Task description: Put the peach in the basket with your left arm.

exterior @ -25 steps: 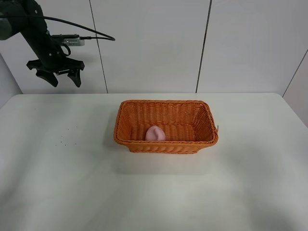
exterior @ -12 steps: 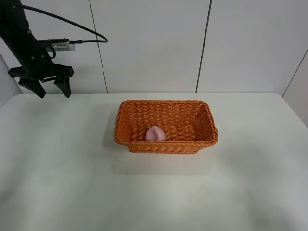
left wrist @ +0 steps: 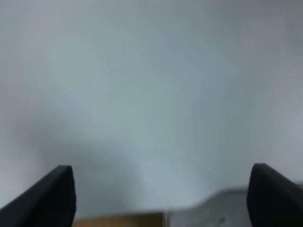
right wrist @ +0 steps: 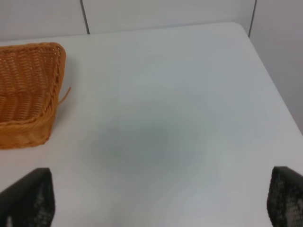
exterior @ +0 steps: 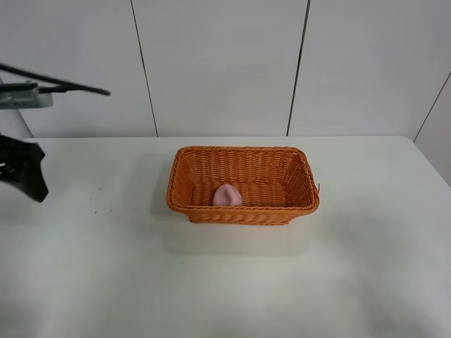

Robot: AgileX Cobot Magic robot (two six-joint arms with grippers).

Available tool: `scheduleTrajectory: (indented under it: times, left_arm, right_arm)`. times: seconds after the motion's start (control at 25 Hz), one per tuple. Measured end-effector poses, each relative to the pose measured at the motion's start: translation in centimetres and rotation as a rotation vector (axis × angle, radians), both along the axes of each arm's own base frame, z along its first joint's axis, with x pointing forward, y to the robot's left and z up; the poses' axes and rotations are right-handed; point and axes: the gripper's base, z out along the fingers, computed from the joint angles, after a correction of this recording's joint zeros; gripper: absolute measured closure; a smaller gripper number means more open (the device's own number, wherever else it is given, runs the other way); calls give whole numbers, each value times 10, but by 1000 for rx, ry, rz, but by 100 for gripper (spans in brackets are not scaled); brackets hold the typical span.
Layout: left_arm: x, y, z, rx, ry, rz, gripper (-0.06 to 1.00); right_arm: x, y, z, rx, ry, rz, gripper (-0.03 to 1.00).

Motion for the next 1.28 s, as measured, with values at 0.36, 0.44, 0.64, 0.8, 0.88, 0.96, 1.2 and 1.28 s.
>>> scheduleTrajectory:
  times: [0.36,0.44,0.64,0.8,0.88,0.96,1.2,1.28]
  left_arm:
    - [-113,4,-37,-2,-131,6,10]
    - [-132,5,-41,-3,-211,8,10]
    - [-167,8,-43,17,-400,8,10]
    - [-191,9,-36,15,-573,9,10]
    - [-202,9,-35,12,-650,11,10]
    - [-211,10,-35,10,-709,12,10]
    - [-228,10,-35,6,-826,13,10]
    - [-230,10,-35,5,-845,15,10]
  right_arm:
    - [0,0,0,0,0,0,27]
    - [0,0,0,0,0,0,27]
    - [0,0,0,0,0,0,27]
    - [0,0,0,0,0,0,27]
    - [0,0,0,0,0,0,27]
    - [0,0,0,0,0,0,27]
    - [0,0,0,0,0,0,27]
    - [0,0,0,0,0,0,27]
